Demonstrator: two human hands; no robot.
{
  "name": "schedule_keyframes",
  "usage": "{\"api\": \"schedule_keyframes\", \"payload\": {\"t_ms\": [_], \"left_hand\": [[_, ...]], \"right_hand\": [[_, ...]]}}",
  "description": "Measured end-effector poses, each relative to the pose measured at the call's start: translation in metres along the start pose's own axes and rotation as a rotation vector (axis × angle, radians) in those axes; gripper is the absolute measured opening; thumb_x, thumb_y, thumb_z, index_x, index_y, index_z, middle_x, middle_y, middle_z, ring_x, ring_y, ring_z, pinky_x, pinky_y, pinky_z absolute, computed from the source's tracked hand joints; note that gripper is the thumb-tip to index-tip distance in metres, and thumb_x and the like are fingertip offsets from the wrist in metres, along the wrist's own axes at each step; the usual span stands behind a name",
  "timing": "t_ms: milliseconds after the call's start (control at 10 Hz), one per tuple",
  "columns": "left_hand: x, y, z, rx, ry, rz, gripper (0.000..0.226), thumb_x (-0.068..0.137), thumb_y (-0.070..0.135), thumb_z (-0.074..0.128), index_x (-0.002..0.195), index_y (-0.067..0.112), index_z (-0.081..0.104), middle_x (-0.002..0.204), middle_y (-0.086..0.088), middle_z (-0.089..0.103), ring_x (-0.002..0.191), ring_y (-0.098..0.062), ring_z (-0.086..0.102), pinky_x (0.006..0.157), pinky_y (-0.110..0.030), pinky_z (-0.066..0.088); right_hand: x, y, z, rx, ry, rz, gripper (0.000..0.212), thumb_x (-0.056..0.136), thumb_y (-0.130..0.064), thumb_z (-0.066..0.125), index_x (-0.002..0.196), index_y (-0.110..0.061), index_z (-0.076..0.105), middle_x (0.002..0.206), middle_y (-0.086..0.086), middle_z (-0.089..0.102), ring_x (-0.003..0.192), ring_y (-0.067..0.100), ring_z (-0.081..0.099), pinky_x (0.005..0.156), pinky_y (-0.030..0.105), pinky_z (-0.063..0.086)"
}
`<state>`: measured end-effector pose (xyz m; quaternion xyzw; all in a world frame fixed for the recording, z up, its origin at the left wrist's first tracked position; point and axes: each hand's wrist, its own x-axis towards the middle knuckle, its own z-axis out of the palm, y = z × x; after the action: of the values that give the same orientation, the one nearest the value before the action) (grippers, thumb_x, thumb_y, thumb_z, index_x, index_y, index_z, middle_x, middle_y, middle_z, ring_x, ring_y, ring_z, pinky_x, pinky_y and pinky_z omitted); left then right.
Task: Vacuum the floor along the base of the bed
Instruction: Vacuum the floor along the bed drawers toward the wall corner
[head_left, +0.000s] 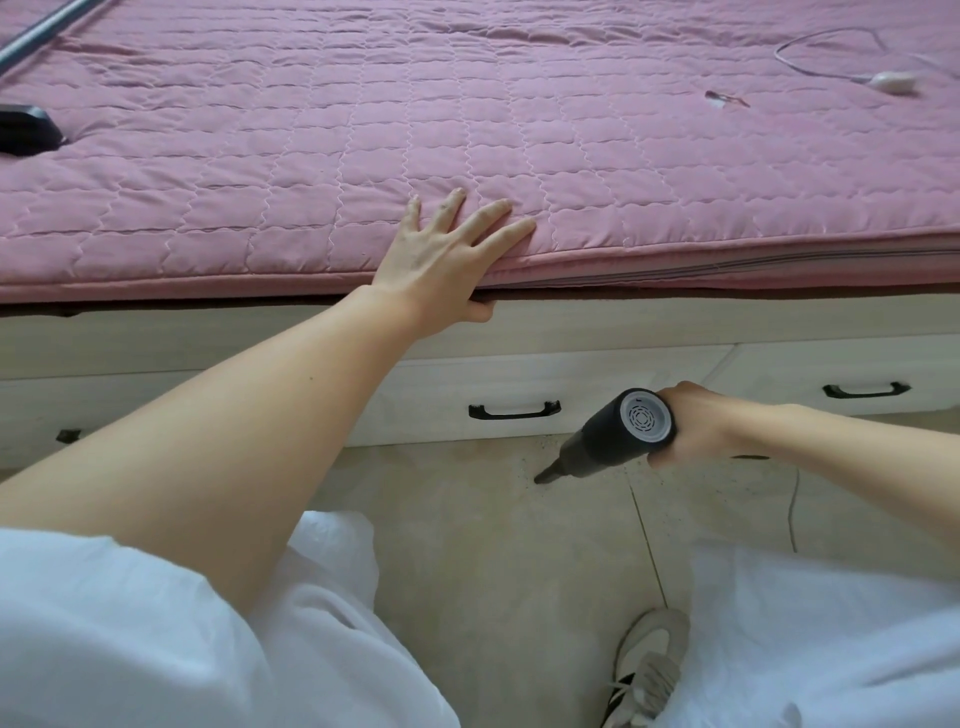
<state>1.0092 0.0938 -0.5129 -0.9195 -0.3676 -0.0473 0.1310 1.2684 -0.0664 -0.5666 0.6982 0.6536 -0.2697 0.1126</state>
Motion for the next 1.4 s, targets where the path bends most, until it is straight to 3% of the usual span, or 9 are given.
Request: {"api": "schedule_keyframes", "payload": {"t_ms": [200, 400, 900, 1000, 1200, 1400], "left_hand": [[0.000, 0.000, 0.001, -0.001, 0.003, 0.000, 0.101, 0.079, 0.050, 0.072, 0.155, 0.037, 0.005, 0.163, 0.005, 0.009, 0.148, -0.037, 0.011, 0.114, -0.065, 0.016], [0.000, -0.001, 0.002, 0.002, 0.003, 0.005, 0.101, 0.080, 0.051, 0.071, 0.155, 0.037, 0.004, 0.164, 0.005, 0.008, 0.149, -0.037, 0.010, 0.114, -0.065, 0.016], [0.000, 0.000, 0.002, -0.002, 0.008, 0.000, 0.098, 0.081, 0.051, 0.069, 0.154, 0.037, 0.006, 0.163, 0.005, 0.009, 0.148, -0.036, 0.011, 0.114, -0.065, 0.016], [0.000, 0.000, 0.002, -0.001, 0.005, -0.002, 0.098, 0.081, 0.052, 0.069, 0.155, 0.037, 0.005, 0.163, 0.005, 0.008, 0.149, -0.036, 0.011, 0.114, -0.065, 0.015], [0.000, -0.001, 0.002, 0.002, 0.006, 0.001, 0.097, 0.081, 0.053, 0.068, 0.155, 0.037, 0.006, 0.163, 0.005, 0.009, 0.148, -0.037, 0.011, 0.114, -0.065, 0.015], [0.000, -0.001, 0.002, 0.017, -0.002, 0.010, 0.097, 0.083, 0.052, 0.067, 0.155, 0.036, 0.004, 0.164, 0.004, 0.007, 0.148, -0.038, 0.010, 0.113, -0.066, 0.016]], "right_hand": [[0.001, -0.001, 0.003, 0.029, 0.003, -0.012, 0.027, 0.071, -0.019, 0.069, 0.074, -0.034, 0.046, 0.076, -0.010, 0.059, 0.066, 0.003, 0.054, 0.053, 0.015, 0.041], [0.008, -0.007, 0.006, 0.059, -0.005, -0.040, 0.032, 0.073, -0.019, 0.069, 0.097, -0.030, 0.052, 0.088, -0.007, 0.063, 0.079, 0.011, 0.061, 0.058, 0.014, 0.043], [0.001, -0.004, 0.003, 0.055, -0.013, 0.019, 0.017, 0.070, -0.019, 0.070, 0.075, -0.021, 0.053, 0.072, -0.003, 0.059, 0.062, 0.010, 0.052, 0.056, 0.022, 0.041], [0.002, -0.004, 0.004, 0.042, 0.001, 0.020, 0.018, 0.071, -0.019, 0.069, 0.080, -0.019, 0.054, 0.073, -0.002, 0.058, 0.061, 0.009, 0.050, 0.055, 0.022, 0.039], [0.004, -0.010, 0.004, 0.040, 0.000, -0.008, 0.024, 0.072, -0.018, 0.068, 0.074, -0.030, 0.047, 0.073, -0.009, 0.056, 0.063, 0.004, 0.051, 0.052, 0.017, 0.039], [0.006, -0.010, 0.006, 0.039, -0.031, 0.027, 0.020, 0.070, -0.021, 0.070, 0.084, -0.017, 0.057, 0.080, 0.001, 0.062, 0.066, 0.013, 0.055, 0.057, 0.024, 0.042]]}}
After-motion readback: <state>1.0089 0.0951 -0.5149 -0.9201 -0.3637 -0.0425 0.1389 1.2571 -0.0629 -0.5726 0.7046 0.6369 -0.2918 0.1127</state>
